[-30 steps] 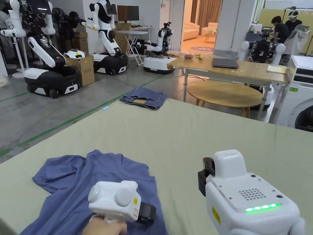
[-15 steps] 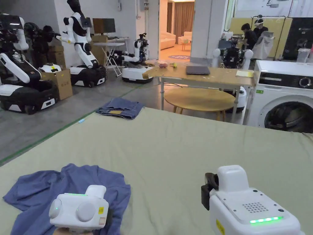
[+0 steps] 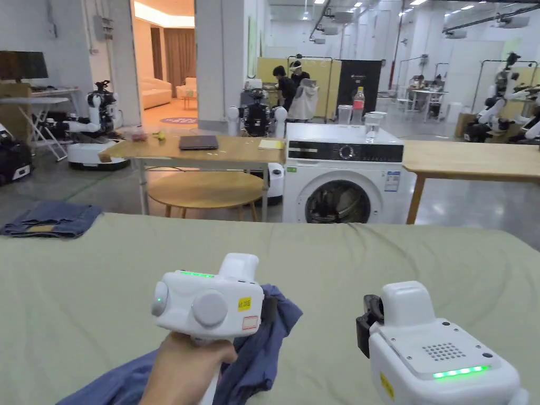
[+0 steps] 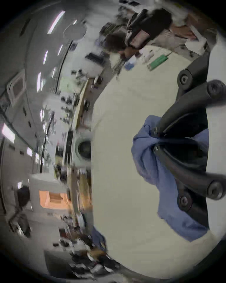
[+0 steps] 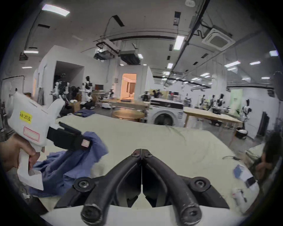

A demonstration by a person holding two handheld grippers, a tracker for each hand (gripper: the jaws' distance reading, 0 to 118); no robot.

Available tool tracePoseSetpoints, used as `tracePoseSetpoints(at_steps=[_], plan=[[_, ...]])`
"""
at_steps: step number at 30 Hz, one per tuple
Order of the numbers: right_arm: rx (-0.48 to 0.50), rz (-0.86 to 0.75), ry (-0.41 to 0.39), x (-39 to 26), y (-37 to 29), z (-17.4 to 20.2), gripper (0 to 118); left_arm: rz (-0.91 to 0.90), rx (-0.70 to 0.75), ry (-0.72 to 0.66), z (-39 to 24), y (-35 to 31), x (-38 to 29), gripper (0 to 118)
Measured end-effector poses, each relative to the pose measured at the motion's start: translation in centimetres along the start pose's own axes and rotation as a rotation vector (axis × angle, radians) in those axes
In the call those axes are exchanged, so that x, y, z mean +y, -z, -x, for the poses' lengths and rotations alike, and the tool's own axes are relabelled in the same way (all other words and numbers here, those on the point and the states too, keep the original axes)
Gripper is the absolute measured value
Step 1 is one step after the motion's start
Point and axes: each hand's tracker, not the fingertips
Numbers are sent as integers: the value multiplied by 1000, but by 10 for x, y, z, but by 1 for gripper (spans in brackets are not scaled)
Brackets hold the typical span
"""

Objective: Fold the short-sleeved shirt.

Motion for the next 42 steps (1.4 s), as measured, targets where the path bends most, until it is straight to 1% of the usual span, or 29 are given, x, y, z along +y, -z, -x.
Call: tracePoseSetpoints(at_steps=[3,5,7,9,11,12,13,14,15,17,18,20,21,23,25,27,29,30,31,32,33,34,35,36,37,38,39,40,42], plan=[[-92,24,9,-8,-19,-48,0,88,-73,89,-75,59,-2,0],[-150,40,22,-17,-33,-77,0,183,-104,133,-117,100,-24,0],[-194,60,41,-27,-43,-100,0,258,-93,172,-139,130,-50,0],[-218,83,66,-39,-51,-122,0,345,-53,207,-153,159,-83,0],[-232,98,74,-49,-54,-135,0,386,-13,181,-156,177,-104,0],[-237,103,75,-53,-55,-140,0,374,2,165,-156,180,-109,3],[-239,108,80,-56,-56,-144,0,358,11,152,-153,179,-111,22],[-240,114,87,-58,-56,-148,0,348,8,137,-153,178,-111,54],[-237,120,94,-59,-53,-148,0,343,-7,124,-152,176,-109,67],[-219,127,107,-60,-51,-148,0,302,-39,106,-150,156,-97,88],[-210,128,109,-59,-50,-146,0,243,-50,115,-148,139,-91,105],[-193,122,113,-55,-43,-137,0,158,-50,147,-141,99,-84,106],[-177,121,121,-51,-39,-132,0,82,-45,147,-127,73,-78,106],[-139,116,129,-45,-30,-119,0,-21,3,153,-109,23,-76,106],[-113,106,111,-40,-24,-101,0,-125,90,155,-83,-26,-75,106],[-77,98,94,-35,-18,-78,0,-202,223,145,-52,-80,-81,106],[-56,90,92,-31,-15,-59,0,-249,359,163,-24,-127,-91,106],[-43,87,95,-30,-14,-51,0,-265,425,178,-10,-146,-97,104],[-30,84,95,-30,-14,-44,0,-241,482,176,2,-160,-102,91],[-23,81,93,-30,-13,-35,0,-209,536,162,16,-172,-107,69],[-19,76,88,-30,-12,-26,0,-182,553,145,31,-178,-113,36],[-15,74,84,-30,-11,-20,0,-171,525,127,39,-184,-118,0],[-1,73,85,-30,-10,-13,0,-157,465,89,48,-190,-123,0],[20,76,99,-31,-10,-9,0,-124,445,63,52,-190,-126,0],[35,79,116,-32,-9,-6,0,-78,449,68,53,-186,-127,0],[43,90,126,-34,-8,-2,0,-38,485,66,61,-181,-130,0],[47,100,127,-35,-7,0,0,-26,494,50,71,-178,-133,0],[51,103,127,-37,-7,2,0,-11,482,17,82,-174,-135,0],[57,112,120,-41,-9,3,0,87,481,-58,115,-157,-141,0]])
